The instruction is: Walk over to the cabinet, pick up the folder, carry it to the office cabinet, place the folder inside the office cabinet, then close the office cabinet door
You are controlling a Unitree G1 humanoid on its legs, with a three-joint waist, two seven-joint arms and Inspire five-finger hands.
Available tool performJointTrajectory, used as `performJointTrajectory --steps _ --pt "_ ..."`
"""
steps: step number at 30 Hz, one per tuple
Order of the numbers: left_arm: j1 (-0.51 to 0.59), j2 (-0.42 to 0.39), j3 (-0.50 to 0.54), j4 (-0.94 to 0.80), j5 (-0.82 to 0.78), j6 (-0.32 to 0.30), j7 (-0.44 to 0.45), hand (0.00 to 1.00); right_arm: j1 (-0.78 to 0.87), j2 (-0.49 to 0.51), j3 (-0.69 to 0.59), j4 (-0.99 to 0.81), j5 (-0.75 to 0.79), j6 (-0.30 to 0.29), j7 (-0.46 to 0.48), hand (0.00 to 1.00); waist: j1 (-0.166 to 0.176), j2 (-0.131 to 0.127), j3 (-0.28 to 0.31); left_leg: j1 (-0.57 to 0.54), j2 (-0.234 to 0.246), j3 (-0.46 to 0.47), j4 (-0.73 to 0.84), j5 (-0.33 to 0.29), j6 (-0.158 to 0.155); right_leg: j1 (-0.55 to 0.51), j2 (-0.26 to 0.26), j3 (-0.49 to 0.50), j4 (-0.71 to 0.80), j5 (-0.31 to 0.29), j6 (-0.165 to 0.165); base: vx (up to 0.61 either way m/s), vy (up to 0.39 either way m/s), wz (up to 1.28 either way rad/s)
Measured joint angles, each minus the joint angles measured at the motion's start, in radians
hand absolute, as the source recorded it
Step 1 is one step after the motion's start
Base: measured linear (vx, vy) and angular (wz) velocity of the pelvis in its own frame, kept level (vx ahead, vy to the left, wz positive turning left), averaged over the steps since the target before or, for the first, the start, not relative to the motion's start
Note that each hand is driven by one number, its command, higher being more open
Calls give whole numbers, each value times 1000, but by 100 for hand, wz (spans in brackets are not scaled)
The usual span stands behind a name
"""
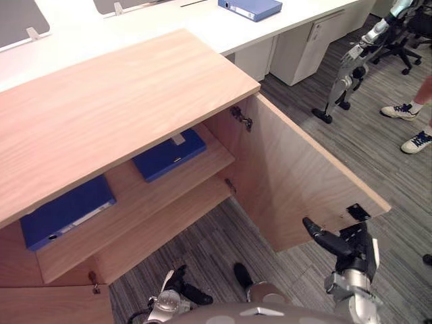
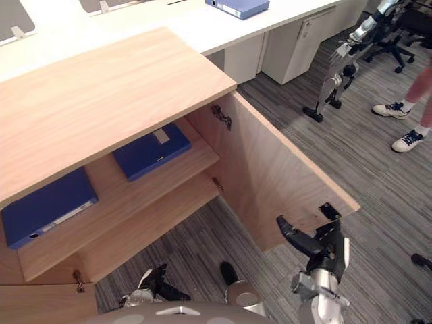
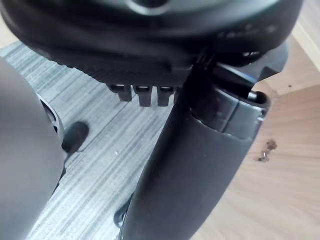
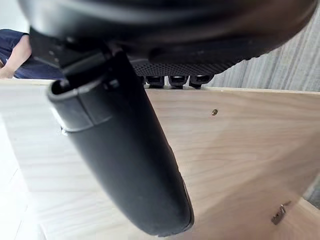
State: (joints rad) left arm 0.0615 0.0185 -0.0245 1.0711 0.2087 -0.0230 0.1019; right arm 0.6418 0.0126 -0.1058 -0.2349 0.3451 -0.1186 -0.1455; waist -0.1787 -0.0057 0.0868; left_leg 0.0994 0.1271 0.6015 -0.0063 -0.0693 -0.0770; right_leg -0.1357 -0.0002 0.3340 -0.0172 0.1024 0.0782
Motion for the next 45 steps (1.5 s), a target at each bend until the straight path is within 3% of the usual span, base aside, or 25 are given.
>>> performJointTrajectory --steps 6,14,18,19,21,25,30,34,37,39,40,45 --pt "0 2 -54 -8 33 -12 -1 100 175 -28 176 -127 12 0 29 100 -1 -25 -1 0 7 1 15 -8 -9 -1 5 2 14 0 -1 -26 -38 -2" --pt "-11 81 -207 -28 80 -44 -20 100 276 -213 399 -178 119 19 158 100 4 -101 -7 -29 -7 -81 30 -3 0 1 -18 -46 28 0 0 -34 -20 21" --pt "-5 116 -233 -66 96 -57 -25 100 222 -318 504 -186 178 27 247 100 41 -121 -5 -32 -17 -125 32 3 8 17 -34 -83 33 -5 5 -20 0 31" --pt "14 145 -238 -120 109 -59 -29 100 171 -351 523 -187 201 27 296 100 63 -126 -3 -32 -23 -140 31 5 11 21 -39 -96 40 -11 6 -16 8 29" --pt "33 200 -238 -175 115 -71 -57 100 83 -381 530 -190 209 27 341 100 69 -143 -2 -32 -28 -163 28 6 13 27 -43 -117 44 -21 9 -18 -1 37" --pt "33 291 -207 -158 109 -67 -86 100 -49 -376 517 -188 209 25 364 100 94 -167 1 -48 -38 -198 7 17 21 23 -61 -145 55 -40 11 5 5 26" --pt "29 275 -146 -123 83 -61 -77 100 -191 -350 493 -78 194 26 342 100 110 -164 3 -75 -67 -247 -27 51 52 11 -85 -196 42 -38 20 90 41 32" --pt "29 256 -75 -105 70 -62 -52 100 -318 -307 398 71 123 23 274 100 122 -158 7 -101 -75 -287 -29 54 56 15 -94 -241 32 -39 20 59 37 32" --pt "34 223 -13 -101 47 -62 -27 100 -417 -285 323 170 82 16 205 100 153 -125 29 -110 -77 -327 -29 60 63 23 -100 -283 31 -39 21 41 13 38" --pt "32 209 9 -90 36 -62 -17 100 -450 -286 315 210 65 16 184 100 155 -104 38 -119 -79 -349 -29 64 65 31 -105 -304 30 -41 22 2 8 41" --pt "34 200 12 -84 27 -61 -11 100 -497 -284 314 267 45 16 163 100 164 -80 37 -119 -85 -376 -41 75 65 35 -111 -331 32 -54 21 3 9 50" --pt "42 188 49 -84 17 -60 1 100 -544 -258 287 348 -26 6 122 100 174 -62 39 -121 -82 -439 -81 116 59 44 -108 -391 36 -72 14 -3 -22 40"
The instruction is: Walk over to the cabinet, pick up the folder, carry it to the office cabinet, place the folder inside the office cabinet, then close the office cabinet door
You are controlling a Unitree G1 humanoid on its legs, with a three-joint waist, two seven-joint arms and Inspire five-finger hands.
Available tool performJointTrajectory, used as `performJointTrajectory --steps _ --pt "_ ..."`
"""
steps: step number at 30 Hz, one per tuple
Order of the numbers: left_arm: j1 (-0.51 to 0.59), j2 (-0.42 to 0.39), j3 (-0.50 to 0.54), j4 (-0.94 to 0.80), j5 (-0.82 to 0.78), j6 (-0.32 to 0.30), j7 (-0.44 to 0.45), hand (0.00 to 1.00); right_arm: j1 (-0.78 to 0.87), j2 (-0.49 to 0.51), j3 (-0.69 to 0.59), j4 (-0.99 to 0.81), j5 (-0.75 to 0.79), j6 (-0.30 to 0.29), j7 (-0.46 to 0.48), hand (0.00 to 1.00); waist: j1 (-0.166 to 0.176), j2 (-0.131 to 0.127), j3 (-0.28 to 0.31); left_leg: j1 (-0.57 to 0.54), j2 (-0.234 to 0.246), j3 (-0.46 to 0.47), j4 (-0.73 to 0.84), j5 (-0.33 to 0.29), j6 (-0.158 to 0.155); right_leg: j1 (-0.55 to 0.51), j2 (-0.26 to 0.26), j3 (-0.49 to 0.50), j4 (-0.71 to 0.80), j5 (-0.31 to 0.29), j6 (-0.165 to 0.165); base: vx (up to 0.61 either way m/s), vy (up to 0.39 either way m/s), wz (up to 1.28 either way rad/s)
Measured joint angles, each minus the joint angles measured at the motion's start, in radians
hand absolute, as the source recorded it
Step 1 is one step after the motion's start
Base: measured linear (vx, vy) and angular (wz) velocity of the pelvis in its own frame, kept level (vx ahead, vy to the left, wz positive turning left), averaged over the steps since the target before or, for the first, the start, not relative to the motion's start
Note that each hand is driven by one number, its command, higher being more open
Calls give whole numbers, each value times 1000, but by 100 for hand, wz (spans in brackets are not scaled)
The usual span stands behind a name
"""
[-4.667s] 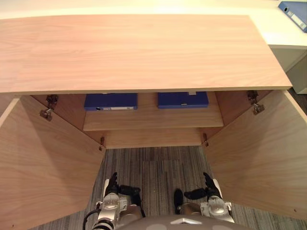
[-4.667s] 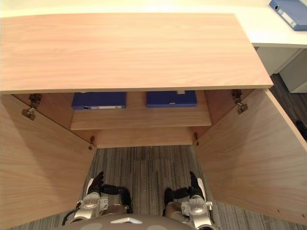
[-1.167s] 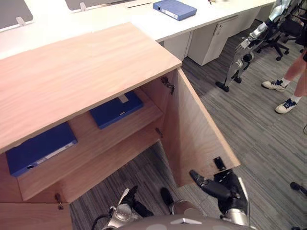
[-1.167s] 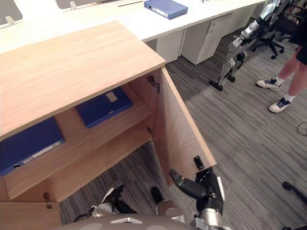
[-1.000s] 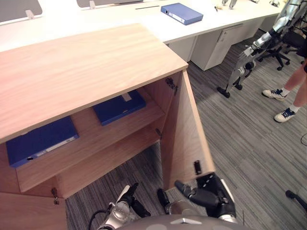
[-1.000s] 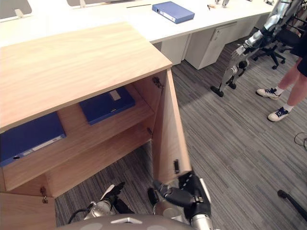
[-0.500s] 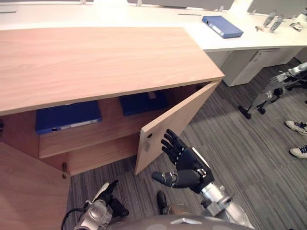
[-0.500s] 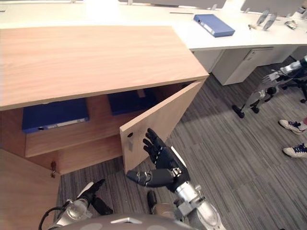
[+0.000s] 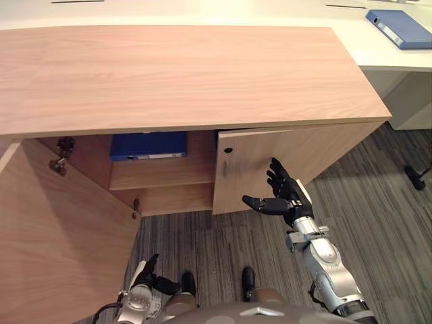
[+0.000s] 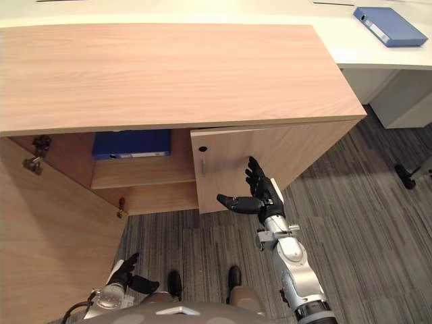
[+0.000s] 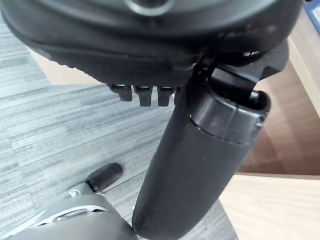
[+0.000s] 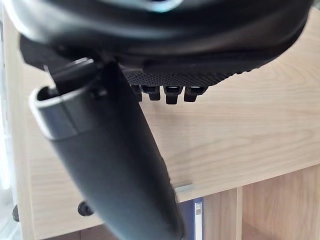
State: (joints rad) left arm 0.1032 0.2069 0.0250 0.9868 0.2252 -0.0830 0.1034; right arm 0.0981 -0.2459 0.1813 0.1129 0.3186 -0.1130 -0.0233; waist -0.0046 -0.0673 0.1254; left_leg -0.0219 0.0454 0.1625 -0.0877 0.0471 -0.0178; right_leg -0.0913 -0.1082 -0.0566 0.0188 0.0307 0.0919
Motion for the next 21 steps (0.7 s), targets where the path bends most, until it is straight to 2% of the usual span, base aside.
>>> performJointTrajectory --steps 4,10,18,21 --pt "5 -13 10 0 -21 0 10 100 -10 42 -30 63 -19 -8 -25 100 4 2 0 1 2 -17 -1 5 -1 9 1 -16 3 -6 -2 -8 -19 16" --pt "8 -32 31 0 -36 7 19 100 1 87 -44 183 -139 -8 -31 100 3 6 -2 5 2 -18 -1 6 0 18 1 -18 -6 -6 -2 4 0 1" --pt "8 -41 38 -1 -68 10 21 100 50 168 -88 471 -280 1 -41 100 1 14 -7 21 2 -21 -5 4 -2 40 2 -22 -16 -6 -2 0 0 0" --pt "9 -48 37 -1 -69 13 22 100 56 173 -116 555 -281 17 -53 100 1 19 -11 23 2 -21 -6 4 -2 41 1 -21 -16 -6 -2 0 0 0"
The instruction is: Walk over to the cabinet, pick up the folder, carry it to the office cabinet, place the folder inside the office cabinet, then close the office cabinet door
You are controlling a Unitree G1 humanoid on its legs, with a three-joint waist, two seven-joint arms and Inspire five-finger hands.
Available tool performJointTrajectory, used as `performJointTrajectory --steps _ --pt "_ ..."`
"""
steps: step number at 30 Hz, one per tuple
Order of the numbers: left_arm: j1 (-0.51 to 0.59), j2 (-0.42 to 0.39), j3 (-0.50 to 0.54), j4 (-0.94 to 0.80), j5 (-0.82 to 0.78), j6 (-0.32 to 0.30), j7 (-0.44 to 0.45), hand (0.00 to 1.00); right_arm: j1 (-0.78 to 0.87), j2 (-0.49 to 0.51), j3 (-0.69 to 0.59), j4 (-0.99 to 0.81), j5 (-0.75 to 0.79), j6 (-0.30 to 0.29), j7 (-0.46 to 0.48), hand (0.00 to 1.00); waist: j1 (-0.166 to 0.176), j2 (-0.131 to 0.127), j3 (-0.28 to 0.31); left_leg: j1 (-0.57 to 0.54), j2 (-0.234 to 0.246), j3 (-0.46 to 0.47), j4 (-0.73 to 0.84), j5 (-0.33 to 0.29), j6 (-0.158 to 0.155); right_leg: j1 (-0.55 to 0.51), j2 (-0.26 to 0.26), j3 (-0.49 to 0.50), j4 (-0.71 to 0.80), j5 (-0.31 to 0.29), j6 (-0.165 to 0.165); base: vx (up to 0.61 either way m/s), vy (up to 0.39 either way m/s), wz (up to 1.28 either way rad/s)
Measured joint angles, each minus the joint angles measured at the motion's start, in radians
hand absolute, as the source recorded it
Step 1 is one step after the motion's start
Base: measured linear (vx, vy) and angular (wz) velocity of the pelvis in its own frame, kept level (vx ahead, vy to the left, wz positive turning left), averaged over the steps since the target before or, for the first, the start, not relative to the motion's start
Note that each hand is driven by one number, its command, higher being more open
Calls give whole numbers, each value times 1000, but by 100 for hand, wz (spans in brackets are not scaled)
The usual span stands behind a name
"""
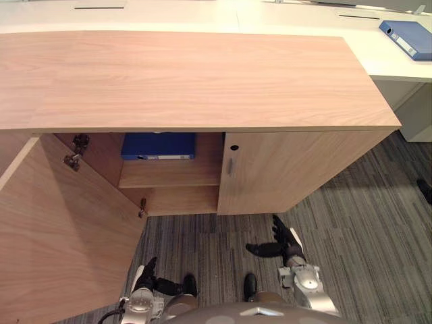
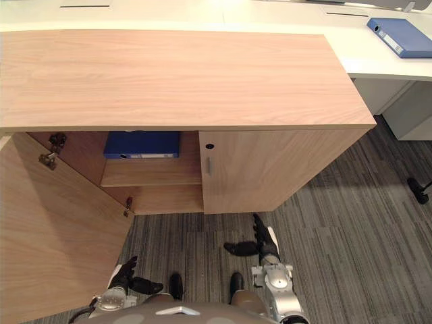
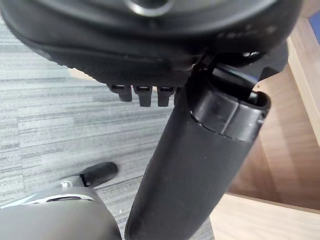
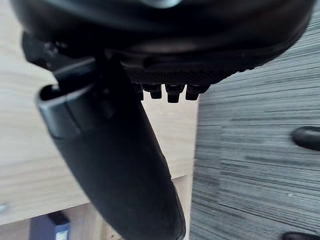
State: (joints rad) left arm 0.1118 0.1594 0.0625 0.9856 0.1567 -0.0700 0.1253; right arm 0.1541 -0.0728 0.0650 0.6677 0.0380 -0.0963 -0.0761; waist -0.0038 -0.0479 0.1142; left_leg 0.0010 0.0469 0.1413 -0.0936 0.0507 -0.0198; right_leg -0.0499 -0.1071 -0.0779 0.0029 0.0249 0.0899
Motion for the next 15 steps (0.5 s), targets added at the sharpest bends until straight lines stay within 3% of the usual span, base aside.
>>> performJointTrajectory --steps 5,9,15 --pt "-1 -7 0 -1 -35 6 7 100 16 -1 -47 94 1 10 -21 100 -5 10 -8 -1 -3 -8 0 0 0 1 -4 -6 5 -8 8 -4 1 4" --pt "-2 -8 -2 -4 -53 6 10 100 12 3 -92 95 5 13 -46 100 -6 8 -7 -6 -14 -32 1 -2 5 -23 -14 -1 85 -69 20 1 5 19" --pt "3 -15 8 -16 -89 6 26 100 -8 22 -110 119 5 13 -56 100 0 7 -8 -12 -19 -89 2 -5 7 -9 -12 -8 112 -106 15 63 -11 27"
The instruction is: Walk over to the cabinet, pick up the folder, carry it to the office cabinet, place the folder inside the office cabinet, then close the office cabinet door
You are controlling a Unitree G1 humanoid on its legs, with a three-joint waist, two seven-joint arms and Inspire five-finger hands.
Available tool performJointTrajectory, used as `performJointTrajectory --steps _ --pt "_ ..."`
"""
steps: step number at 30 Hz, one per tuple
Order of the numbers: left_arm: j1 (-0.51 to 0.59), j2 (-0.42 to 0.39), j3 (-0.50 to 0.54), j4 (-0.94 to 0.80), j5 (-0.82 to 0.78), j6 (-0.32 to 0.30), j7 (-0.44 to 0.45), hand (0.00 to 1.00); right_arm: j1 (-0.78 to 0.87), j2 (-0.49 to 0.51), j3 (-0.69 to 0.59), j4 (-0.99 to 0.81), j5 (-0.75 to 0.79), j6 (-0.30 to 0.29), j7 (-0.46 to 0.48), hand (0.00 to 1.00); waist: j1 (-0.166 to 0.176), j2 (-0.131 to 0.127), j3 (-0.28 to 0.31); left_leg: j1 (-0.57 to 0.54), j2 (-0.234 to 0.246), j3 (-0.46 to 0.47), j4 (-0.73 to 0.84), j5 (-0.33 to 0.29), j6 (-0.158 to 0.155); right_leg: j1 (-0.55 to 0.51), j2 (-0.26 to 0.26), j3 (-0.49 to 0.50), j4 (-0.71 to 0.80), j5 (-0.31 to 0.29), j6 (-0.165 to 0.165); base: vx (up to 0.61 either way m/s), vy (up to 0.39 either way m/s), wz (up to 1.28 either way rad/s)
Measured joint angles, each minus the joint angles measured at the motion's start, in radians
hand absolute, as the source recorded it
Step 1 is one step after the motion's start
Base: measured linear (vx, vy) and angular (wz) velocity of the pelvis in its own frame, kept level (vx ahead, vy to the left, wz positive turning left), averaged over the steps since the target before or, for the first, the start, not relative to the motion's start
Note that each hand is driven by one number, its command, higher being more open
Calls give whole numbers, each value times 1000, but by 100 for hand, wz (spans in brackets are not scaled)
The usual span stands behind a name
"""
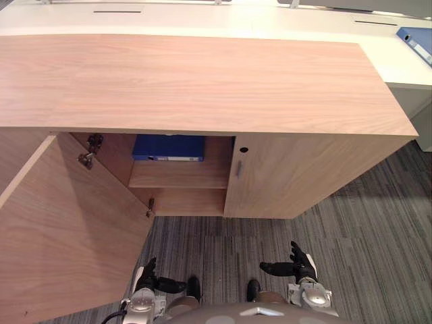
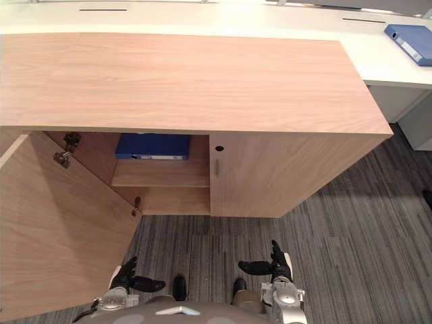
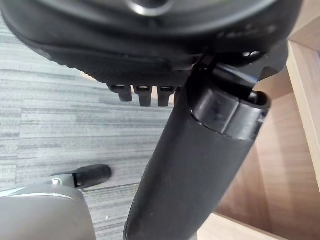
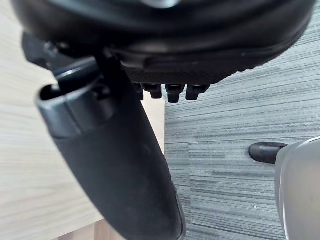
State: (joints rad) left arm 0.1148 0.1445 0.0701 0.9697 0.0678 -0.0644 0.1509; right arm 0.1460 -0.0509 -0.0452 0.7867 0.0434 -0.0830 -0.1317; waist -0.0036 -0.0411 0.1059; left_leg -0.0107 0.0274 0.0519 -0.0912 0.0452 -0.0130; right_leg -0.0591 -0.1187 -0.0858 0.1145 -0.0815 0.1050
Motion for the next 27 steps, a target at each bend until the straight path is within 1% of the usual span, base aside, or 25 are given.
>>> performJointTrajectory --steps 1,3,5,6,7,9,10,12,13,15,17,19,21,22,23,24,27 --pt "0 -5 9 -4 -4 0 1 100 -3 7 -13 8 -1 0 0 100 0 0 0 -1 0 -14 1 0 0 7 0 -2 -1 -2 -2 89 -20 57" --pt "6 -37 64 -27 -41 -1 15 100 -6 11 -17 17 -2 4 -3 100 5 0 -1 2 2 -63 3 2 -2 31 3 -3 -2 -7 -10 67 -2 65" --pt "22 -49 85 -41 -74 -2 22 100 -11 11 -16 17 -2 5 -3 100 6 -1 -1 2 2 -92 3 4 -5 45 4 -18 -2 -11 -16 37 -2 49" --pt "32 -57 107 -49 -102 -2 27 100 -17 11 -16 17 -3 5 -4 100 12 -1 -2 0 2 -107 3 6 -7 51 3 -33 -2 -13 -20 4 -21 64" --pt "36 -63 137 -55 -139 -2 35 100 -20 11 -16 13 -3 4 -4 100 18 -2 -2 -9 -1 -141 3 13 -9 60 2 -64 -5 -17 -26 -10 -26 63" --pt "39 -66 158 -70 -163 -2 44 100 -18 11 -16 13 -3 4 -5 100 27 -3 -2 -15 -4 -169 3 20 -11 69 -1 -88 -5 -21 -32 -26 -25 66" --pt "49 -70 189 -105 -203 -2 49 100 -14 13 -15 11 -4 4 -5 100 33 -5 -4 -23 -11 -208 3 29 -14 82 -6 -120 -5 -35 -36 -33 -31 83" --pt "62 -77 221 -151 -234 -9 60 100 -12 16 -15 6 -4 5 -6 100 37 -11 -5 -36 -27 -257 3 43 -17 97 -19 -159 -2 -64 -22 -40 -48 93" --pt "70 -84 240 -187 -264 -13 67 100 -3 18 -15 -15 -4 5 -9 100 51 -4 -2 -38 -31 -291 2 52 -18 109 -22 -193 7 -75 -22 -55 -65 76" --pt "80 -95 267 -223 -287 -16 71 100 13 22 -14 -41 -4 6 -10 100 55 -2 -3 -40 -33 -310 -2 55 -20 116 -23 -216 14 -84 -21 -47 -50 47" --pt "104 -112 322 -278 -335 -23 87 100 33 34 -15 -95 -4 6 -10 100 77 -2 -3 -45 -34 -316 -2 52 -23 118 -29 -243 36 -106 -22 -45 -45 35" --pt "114 -116 370 -305 -374 -23 98 100 49 43 -16 -132 -4 7 -13 100 84 -7 -4 -44 -36 -313 -2 47 -25 130 -42 -271 46 -119 -18 4 -29 44" --pt "115 -116 434 -365 -417 -23 114 100 73 49 -16 -176 -4 8 -15 100 85 -18 -5 -45 -44 -298 4 47 -24 157 -58 -321 54 -137 -5 66 -28 63" --pt "117 -116 451 -386 -425 -23 118 100 74 48 -16 -181 -4 8 -15 100 88 -26 -8 -45 -48 -300 6 45 -21 160 -58 -326 58 -140 -5 92 -30 36" --pt "123 -115 478 -433 -434 -24 130 100 72 47 -16 -190 -4 8 -17 100 102 -28 -9 -50 -58 -302 20 41 -16 162 -63 -327 60 -142 -6 104 -9 17" --pt "128 -113 502 -476 -449 -29 137 100 70 44 -16 -203 -4 8 -19 100 108 -35 -13 -57 -67 -308 41 31 -13 168 -69 -327 60 -142 -6 104 2 17" --pt "135 -105 533 -564 -453 -44 148 100 66 36 -18 -223 -4 8 -25 100 107 -34 -13 -66 -92 -312 80 24 -11 184 -82 -325 64 -141 -7 105 32 35"
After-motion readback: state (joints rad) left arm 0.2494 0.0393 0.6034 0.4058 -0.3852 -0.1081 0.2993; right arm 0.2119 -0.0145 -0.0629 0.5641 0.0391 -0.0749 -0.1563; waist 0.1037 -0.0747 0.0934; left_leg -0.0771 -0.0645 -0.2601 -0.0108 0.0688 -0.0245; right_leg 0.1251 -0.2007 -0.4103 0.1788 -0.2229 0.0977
